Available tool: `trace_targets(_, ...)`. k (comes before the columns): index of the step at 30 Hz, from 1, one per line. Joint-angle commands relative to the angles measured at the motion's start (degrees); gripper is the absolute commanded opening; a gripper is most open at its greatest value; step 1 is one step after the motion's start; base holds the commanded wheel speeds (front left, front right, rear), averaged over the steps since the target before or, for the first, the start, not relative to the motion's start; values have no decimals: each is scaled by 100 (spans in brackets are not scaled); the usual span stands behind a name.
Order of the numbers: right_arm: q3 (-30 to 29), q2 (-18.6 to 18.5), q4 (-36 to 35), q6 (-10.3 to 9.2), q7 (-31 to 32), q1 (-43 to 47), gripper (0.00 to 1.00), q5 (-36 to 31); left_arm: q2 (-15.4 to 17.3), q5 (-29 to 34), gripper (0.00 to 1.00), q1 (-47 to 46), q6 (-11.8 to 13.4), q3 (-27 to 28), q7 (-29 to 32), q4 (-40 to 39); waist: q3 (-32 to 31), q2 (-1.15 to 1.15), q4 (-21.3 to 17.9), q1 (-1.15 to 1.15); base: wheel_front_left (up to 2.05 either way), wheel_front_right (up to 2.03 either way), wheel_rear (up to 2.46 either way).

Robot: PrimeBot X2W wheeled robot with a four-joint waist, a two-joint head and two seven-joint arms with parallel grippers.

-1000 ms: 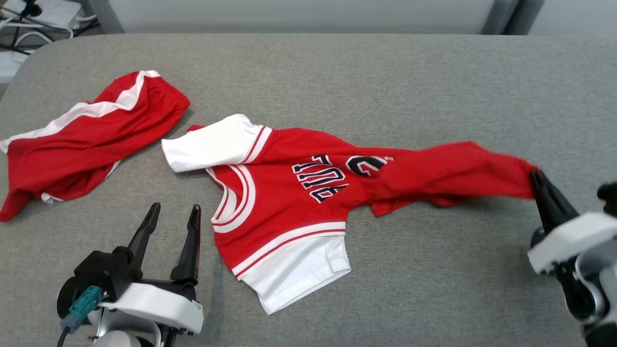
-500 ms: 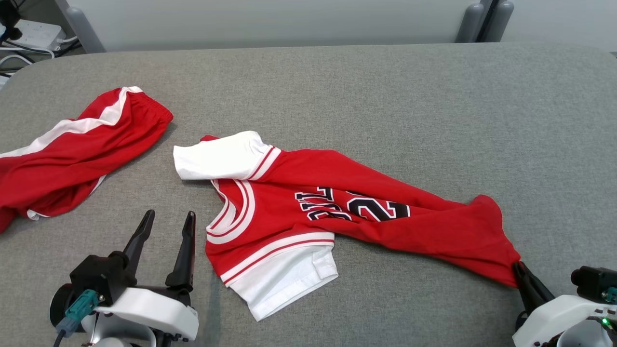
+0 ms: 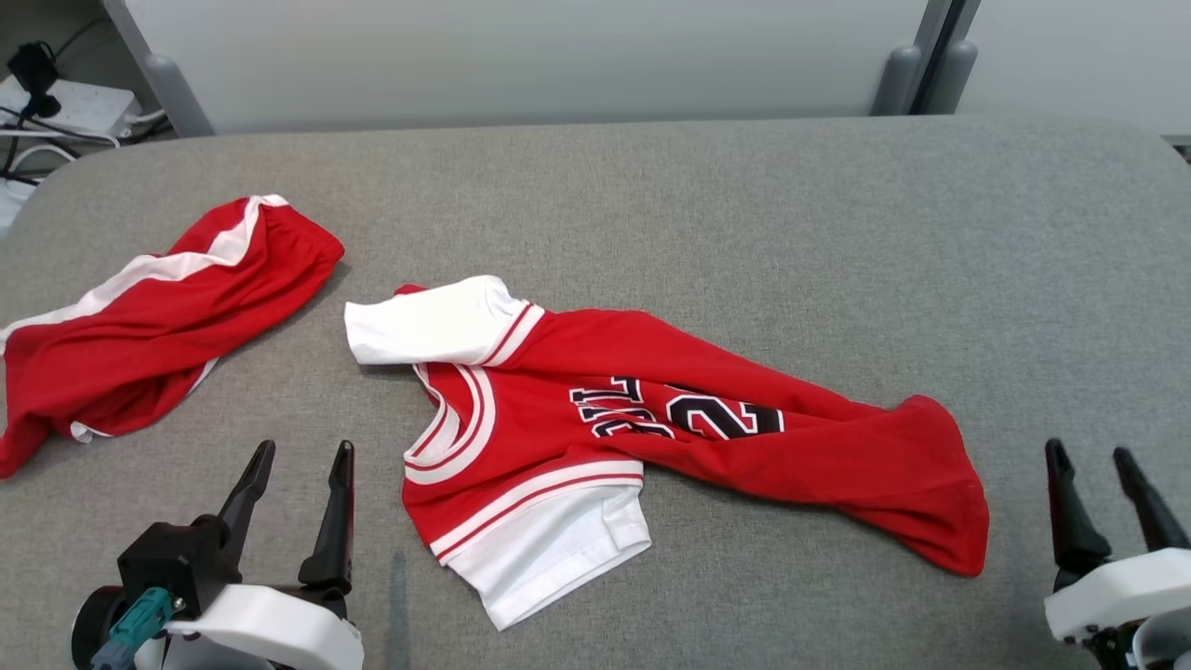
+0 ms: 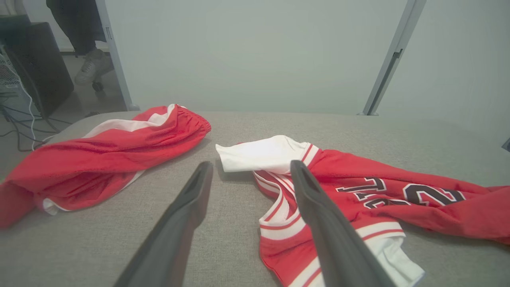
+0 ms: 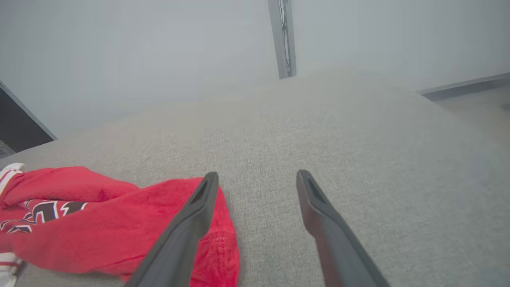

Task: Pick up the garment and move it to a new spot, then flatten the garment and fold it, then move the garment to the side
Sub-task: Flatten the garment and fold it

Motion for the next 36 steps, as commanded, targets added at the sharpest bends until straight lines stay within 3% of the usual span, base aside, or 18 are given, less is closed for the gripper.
trace_targets(1,42,-128,-294,7,-135,-94,100,-202,177,-31,100,-110,75,275,-38,-178,-81,0,-9,0,0,0,0)
trace_targets(8,-159,233,-1078,7,-73,40,100,-1009,205,-84,100,236,145,235,-36,-276,-403,0,-8,0,0,0,0)
trace_targets(11,-212,423,-1344,7,49,382,100,-1235,199,-216,100,509,66,228,-104,-181,-585,0,4,0,0,0,0)
trace_targets(18,-306,547,-1565,7,142,995,100,-1368,181,-276,100,918,34,200,-256,-92,-780,0,27,0,0,0,0)
trace_targets(30,-256,675,-1843,7,130,1280,100,-1498,450,-257,100,807,-580,204,-421,187,-866,0,80,0,0,0,0)
trace_targets(36,-309,713,-1854,7,78,1271,100,-1530,411,-293,100,811,-559,715,-554,473,-878,0,70,0,0,0,0)
